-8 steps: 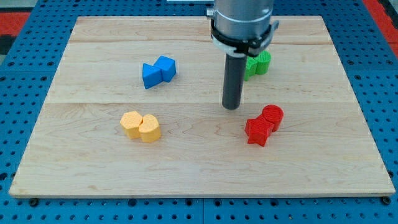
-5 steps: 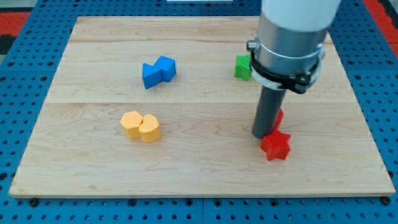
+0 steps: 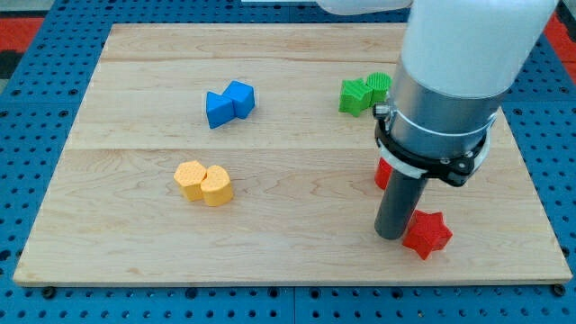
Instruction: Push the red star to the bottom right
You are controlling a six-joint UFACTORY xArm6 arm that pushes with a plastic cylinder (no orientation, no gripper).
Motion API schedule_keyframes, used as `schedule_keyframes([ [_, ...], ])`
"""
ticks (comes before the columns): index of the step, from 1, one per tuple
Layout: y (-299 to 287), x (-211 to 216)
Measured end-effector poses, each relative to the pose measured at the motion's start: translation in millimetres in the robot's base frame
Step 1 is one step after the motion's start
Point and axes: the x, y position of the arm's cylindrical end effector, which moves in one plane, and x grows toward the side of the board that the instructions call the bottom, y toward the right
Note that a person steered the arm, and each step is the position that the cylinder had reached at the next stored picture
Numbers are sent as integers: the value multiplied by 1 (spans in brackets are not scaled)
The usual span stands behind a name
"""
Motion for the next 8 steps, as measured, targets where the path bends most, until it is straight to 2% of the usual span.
schedule_keyframes([
  [2, 32, 1],
  [4, 33, 22],
  [8, 62, 23],
])
